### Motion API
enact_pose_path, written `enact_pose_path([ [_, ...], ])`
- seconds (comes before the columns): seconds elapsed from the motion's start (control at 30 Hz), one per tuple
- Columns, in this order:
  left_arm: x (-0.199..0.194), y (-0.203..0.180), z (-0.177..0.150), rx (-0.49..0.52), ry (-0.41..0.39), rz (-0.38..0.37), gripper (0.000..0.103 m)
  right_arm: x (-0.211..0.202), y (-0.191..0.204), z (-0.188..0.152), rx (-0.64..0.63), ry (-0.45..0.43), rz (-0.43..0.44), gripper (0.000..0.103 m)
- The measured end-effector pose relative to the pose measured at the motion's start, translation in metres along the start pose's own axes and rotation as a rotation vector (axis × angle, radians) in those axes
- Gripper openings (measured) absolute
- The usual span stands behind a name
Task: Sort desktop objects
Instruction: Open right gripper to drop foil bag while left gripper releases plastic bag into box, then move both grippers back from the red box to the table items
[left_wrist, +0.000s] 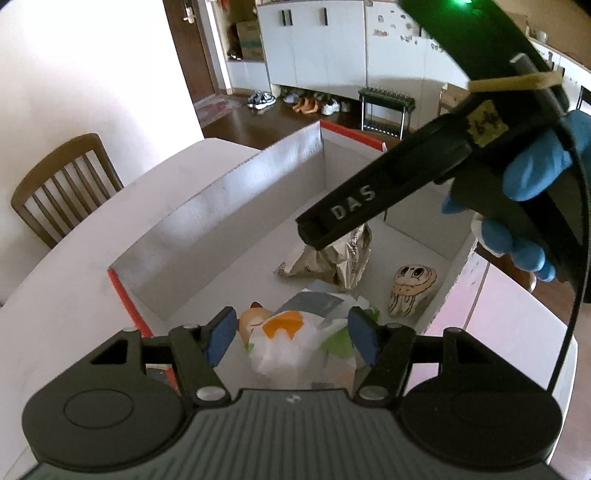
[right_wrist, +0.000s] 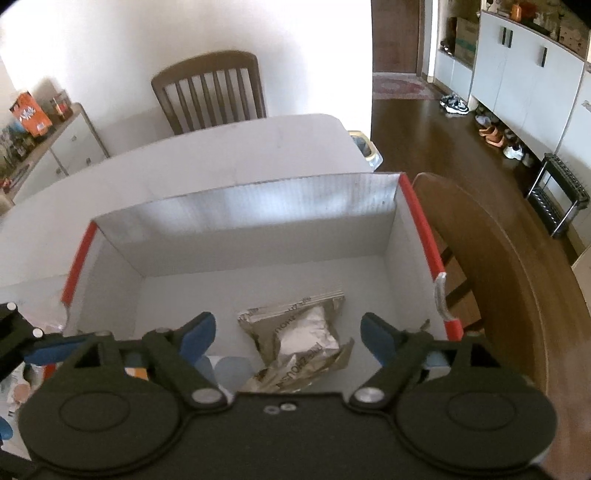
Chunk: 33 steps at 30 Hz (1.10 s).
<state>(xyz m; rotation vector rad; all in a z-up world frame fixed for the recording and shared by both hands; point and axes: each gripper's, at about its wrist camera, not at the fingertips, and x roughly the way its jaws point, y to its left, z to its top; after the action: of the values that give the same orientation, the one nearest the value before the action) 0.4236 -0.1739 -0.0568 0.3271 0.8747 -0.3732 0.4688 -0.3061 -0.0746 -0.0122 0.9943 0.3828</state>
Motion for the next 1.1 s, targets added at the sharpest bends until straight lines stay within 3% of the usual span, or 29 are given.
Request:
enact_pose_path([
  [0.23,-0.023,0.005,-0.004,-0.031,-0.045,0.011,0.066,-0.032,0.0,-0.002,-0.002,-0.065,0.044,0.097],
  [0.37,-0.036,0.002,-0.011,-0.041,-0.077,0.01,0.073,-0.05,0.004,-0.003,-0.011,-0.121,0.071,0.103],
  [0.57,-0.055,0.003,-0.021,-0.072,-0.132,0.008,0.089,-0.072,0.013,-0.008,-0.019,-0.182,0.095,0.103],
  [0.67,-0.063,0.004,-0.025,-0.075,-0.159,0.012,0.102,-0.078,0.018,-0.011,-0.017,-0.199,0.097,0.103],
  [1.1,-0.092,0.016,-0.048,-0.106,-0.211,-0.017,0.103,-0.101,0.031,-0.025,0.021,-0.251,0.085,0.103],
])
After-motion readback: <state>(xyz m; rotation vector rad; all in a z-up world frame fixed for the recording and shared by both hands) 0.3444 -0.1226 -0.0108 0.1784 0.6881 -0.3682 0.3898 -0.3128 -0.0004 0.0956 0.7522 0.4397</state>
